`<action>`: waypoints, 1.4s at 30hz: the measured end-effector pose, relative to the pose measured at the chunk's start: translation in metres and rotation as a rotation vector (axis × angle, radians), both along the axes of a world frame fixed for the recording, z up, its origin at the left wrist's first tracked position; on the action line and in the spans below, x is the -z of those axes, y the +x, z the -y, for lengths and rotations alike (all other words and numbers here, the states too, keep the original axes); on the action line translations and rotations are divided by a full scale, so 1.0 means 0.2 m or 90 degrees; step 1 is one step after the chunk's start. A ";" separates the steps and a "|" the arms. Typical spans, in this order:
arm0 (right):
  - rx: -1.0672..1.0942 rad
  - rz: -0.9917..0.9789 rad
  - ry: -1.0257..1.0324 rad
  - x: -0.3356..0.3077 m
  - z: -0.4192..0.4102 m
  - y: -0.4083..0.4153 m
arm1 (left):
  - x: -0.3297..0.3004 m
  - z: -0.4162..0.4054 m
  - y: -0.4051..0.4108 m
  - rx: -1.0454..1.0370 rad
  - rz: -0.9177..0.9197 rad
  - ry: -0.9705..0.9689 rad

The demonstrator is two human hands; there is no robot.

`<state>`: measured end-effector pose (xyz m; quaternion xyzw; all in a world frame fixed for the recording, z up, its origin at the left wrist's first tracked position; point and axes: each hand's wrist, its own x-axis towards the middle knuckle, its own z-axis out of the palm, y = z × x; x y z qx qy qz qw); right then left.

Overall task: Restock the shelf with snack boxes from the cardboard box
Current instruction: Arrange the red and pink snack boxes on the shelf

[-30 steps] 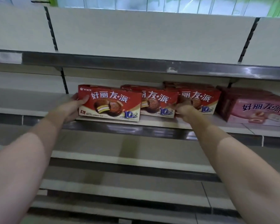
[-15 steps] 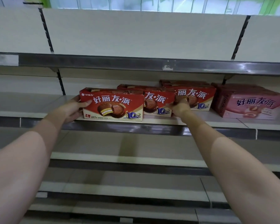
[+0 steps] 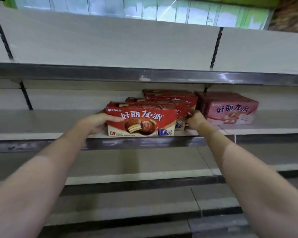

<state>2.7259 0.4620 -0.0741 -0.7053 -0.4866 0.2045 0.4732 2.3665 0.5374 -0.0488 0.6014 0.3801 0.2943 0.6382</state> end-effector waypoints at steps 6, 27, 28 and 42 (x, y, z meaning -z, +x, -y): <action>0.037 -0.004 -0.028 0.00 0.08 0.15 | 0.01 0.05 0.22 0.012 0.030 -0.048; -0.013 -0.396 0.053 -0.11 0.16 0.01 | 0.04 0.15 0.47 0.018 0.023 0.027; -0.005 -0.399 0.053 -0.10 0.17 0.01 | 0.05 0.16 0.47 0.014 0.024 0.019; 0.180 -0.372 0.127 -0.10 0.18 0.05 | 0.10 0.17 0.66 -0.004 -0.004 0.077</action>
